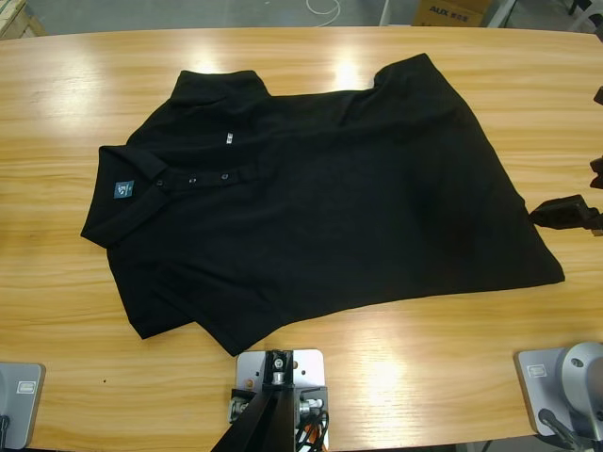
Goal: Fold clothes
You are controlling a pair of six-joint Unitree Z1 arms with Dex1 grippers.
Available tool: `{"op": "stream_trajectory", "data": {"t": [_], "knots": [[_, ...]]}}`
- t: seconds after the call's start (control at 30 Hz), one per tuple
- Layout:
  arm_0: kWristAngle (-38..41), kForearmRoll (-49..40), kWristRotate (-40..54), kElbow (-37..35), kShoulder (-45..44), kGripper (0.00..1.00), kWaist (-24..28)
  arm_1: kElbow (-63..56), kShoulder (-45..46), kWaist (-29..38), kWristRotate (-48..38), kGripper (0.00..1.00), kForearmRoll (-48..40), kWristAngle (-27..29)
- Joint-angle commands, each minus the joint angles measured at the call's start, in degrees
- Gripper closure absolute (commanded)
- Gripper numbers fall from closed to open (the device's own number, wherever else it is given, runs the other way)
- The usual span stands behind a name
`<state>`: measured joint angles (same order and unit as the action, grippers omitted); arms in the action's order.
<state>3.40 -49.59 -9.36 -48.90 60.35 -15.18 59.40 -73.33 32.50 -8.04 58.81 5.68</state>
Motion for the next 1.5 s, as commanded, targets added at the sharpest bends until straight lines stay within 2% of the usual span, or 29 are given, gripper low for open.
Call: {"op": "stream_trajectory", "data": {"t": [0.03, 0.23, 0.3, 0.37, 0.43, 0.5, 0.63, 0.73, 0.77, 0.87, 0.93, 1.0, 1.13, 1.3, 1.5], "knots": [[0.8, -0.3, 0.5, 0.9, 1.7, 0.0, -1.6, -1.2, -1.5, -0.9, 0.2, 0.0, 0.0, -1.6], [0.8, -0.4, 0.4, 0.8, 1.6, 0.015, -3.8, -0.4, -3.3, -0.9, -1.5, 0.0, 1.4, -2.0], [5.1, -2.0, -0.6, -1.4, 0.9, 0.019, -6.8, -0.4, -1.6, -0.9, -1.5, 0.0, 1.4, -1.8], [10.9, -1.4, -0.4, -1.8, -2.0, 0.023, -16.1, -0.4, 0.7, -0.9, -2.4, 0.0, 1.5, -2.1], [11.0, 0.9, -1.7, 0.8, -2.7, 0.027, -25.1, -0.7, 1.5, -0.9, -2.9, 0.0, 1.3, -3.1], [10.4, 2.2, -2.7, 1.7, -2.3, 0.027, -30.9, -0.9, 1.7, -0.9, -3.1, 0.0, 1.2, -4.1], [1.7, 4.0, -1.1, -3.5, 3.3, 0.054, -45.6, -1.6, 3.4, -0.4, -3.5, 0.004, 0.5, -5.1], [-7.9, 1.3, 6.2, -10.2, 16.1, 0.05, -58.4, -1.7, 4.8, -0.4, -3.5, 0.004, 0.4, -5.0], [-10.7, 0.9, 8.6, -11.7, 20.0, 0.05, -61.0, -1.7, 5.1, -0.4, -3.5, 0.004, 0.4, -5.0], [-15.6, 1.3, 11.6, -11.3, 25.6, 0.058, -63.2, -1.7, 5.8, 0.0, -3.5, 0.004, 0.4, -5.1], [-17.0, 2.2, 13.5, -10.1, 28.1, 0.096, -64.9, -1.7, 6.2, 0.4, -3.5, 0.004, 0.4, -5.0], [-17.9, 4.5, 14.5, -7.4, 30.0, 0.078, -66.6, -1.8, 6.2, 0.5, -3.6, 0.004, 0.3, -5.1], [-20.6, 12.9, 14.9, -2.1, 31.6, 0.087, -68.2, -1.9, 6.0, 0.5, -3.6, 0.004, 0.2, -5.1], [-21.2, 26.1, 16.6, 2.6, 38.0, 0.087, -68.3, -1.9, 6.3, 1.1, -3.6, 0.004, 0.2, -5.0], [-21.3, 35.3, 16.3, 6.9, 42.4, 0.107, -68.7, -1.9, 5.7, 1.2, -3.7, 0.004, 0.1, -4.8]]}}
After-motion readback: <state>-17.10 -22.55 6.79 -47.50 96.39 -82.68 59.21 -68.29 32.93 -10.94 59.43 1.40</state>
